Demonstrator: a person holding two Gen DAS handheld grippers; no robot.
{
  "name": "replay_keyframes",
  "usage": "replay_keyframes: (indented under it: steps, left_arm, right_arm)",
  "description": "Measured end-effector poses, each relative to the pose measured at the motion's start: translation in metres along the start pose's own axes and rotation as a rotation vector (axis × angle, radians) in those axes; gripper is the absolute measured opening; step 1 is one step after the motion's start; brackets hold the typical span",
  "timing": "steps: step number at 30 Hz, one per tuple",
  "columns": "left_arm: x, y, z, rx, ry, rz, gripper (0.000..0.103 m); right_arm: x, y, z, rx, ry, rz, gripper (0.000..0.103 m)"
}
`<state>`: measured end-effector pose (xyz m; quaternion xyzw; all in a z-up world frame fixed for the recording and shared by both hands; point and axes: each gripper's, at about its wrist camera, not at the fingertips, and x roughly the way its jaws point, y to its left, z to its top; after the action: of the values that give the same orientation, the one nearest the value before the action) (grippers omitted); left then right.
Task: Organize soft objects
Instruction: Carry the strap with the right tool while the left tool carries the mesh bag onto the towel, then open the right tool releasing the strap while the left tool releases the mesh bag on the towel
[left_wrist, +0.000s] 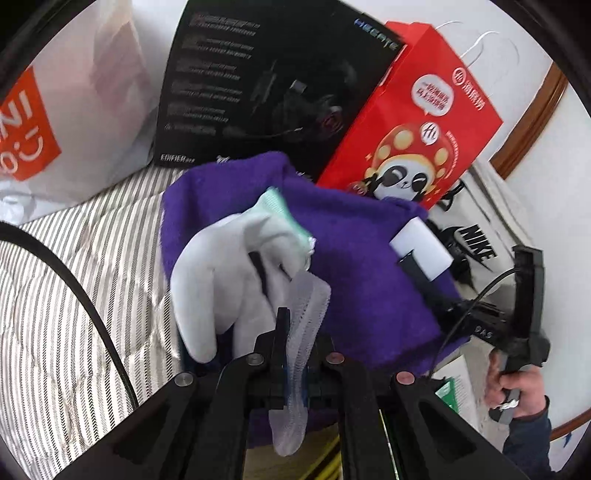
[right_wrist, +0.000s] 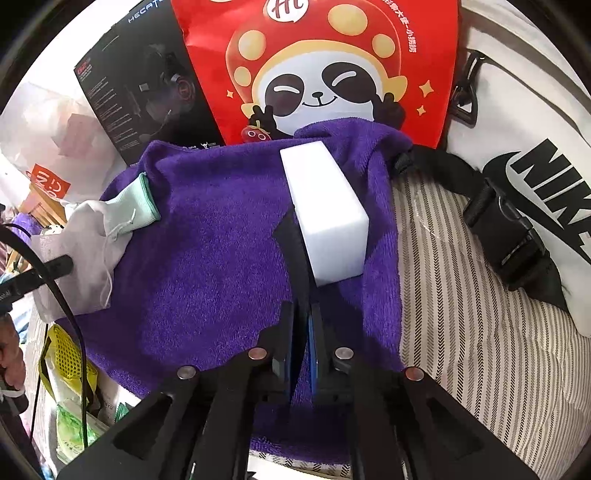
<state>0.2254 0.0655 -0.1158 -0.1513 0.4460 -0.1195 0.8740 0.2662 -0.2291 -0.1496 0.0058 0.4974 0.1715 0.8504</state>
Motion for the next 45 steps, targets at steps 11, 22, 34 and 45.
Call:
replay_keyframes:
  steps: [11, 22, 34, 45]
  left_arm:
    - [0.01, 0.007, -0.002, 0.017, 0.02, 0.041, 0.005]
    - [0.007, 0.01, -0.006, 0.007, 0.045, 0.065, 0.024]
    - [-0.001, 0.0, -0.013, 0.042, 0.071, 0.113, 0.045]
    - [-0.025, -0.008, -0.016, 0.085, 0.056, 0.189, 0.053]
  right_arm:
    - [0.003, 0.002, 0.001, -0.013, 0.006, -0.009, 0.011]
    - [-0.003, 0.001, -0.002, -0.017, 0.011, -0.009, 0.026]
    - [-0.026, 0.003, -0.003, -0.035, -0.032, -0.027, 0.046]
    - [-0.038, 0.01, -0.009, -0.044, -0.047, -0.033, 0.047]
